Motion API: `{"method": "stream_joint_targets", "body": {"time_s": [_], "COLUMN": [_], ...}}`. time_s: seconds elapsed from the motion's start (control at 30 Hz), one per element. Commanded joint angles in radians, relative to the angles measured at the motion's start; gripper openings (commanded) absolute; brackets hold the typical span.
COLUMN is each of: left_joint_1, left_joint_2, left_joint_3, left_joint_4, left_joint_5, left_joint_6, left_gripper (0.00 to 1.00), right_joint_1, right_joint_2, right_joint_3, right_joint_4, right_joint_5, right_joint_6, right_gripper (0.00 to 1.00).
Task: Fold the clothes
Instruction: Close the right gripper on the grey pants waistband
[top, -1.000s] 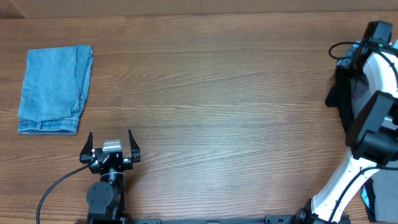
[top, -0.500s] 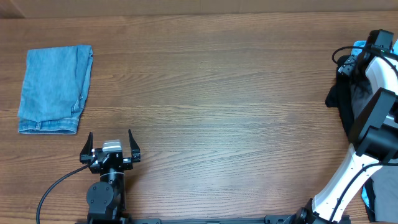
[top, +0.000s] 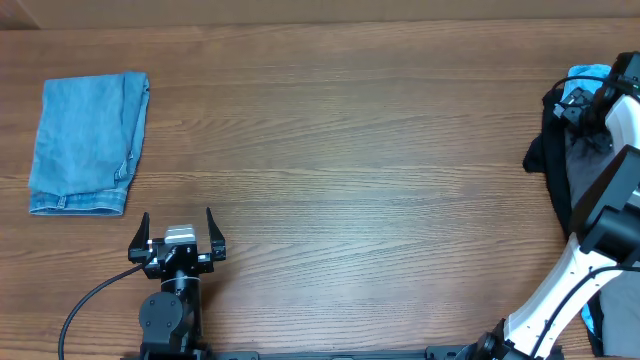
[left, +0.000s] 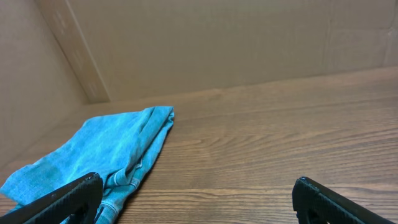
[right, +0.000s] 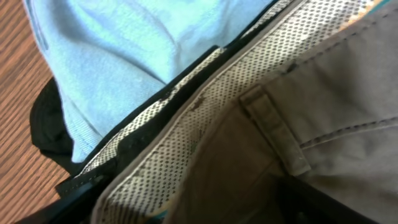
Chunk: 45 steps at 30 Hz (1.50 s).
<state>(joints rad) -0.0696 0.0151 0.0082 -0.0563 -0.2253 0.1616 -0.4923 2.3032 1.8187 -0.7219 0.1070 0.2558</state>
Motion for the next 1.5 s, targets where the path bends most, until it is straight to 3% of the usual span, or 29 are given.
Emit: {"method": "stream_joint_targets", "body": {"time_s": [0.0, 0.1, 0.3, 1.0, 1.13, 1.23, 1.47], "left_joint_1": [0.005, 0.005, 0.005, 0.005, 0.005, 0.005, 0.005], "left_joint_2": [-0.009, -0.008, -0.008, -0.009, -0.008, -0.009, -0.009], "left_joint_3": [-0.003, -0.003, -0.003, -0.003, -0.003, -0.003, -0.003], "left_joint_4": [0.002, 0.002, 0.002, 0.002, 0.002, 0.002, 0.002], "left_joint_5": [-0.017, -0.017, -0.017, -0.017, -0.017, -0.017, -0.017], "left_joint_6": [0.018, 0.018, 0.018, 0.018, 0.018, 0.018, 0.018], "left_gripper": [1.00, 1.00, 1.00, 1.00, 1.00, 1.00, 1.00], "right_joint_1": [-0.021, -0.021, -0.021, -0.025, -0.025, -0.025, -0.025], "right_joint_2": [-0.037, -0.037, -0.056, -0.097, -0.097, -0.097, -0.103], "right_joint_3": [0.035, 0.035, 0.036, 0.036, 0.036, 0.036, 0.036], "right_joint_4": [0.003, 0.003, 0.011, -0.016, -0.028, -0.043, -0.042], "right_joint_5": [-0.002, -0.036, -0.132, -0.056, -0.034, 0.006, 0.027], "right_joint_6": [0.005, 0.005, 0.001, 0.000, -0.003, -0.002, -0.002], "right_gripper": [0.94, 1.00, 1.00, 1.00, 0.95, 0.79, 0.26]}}
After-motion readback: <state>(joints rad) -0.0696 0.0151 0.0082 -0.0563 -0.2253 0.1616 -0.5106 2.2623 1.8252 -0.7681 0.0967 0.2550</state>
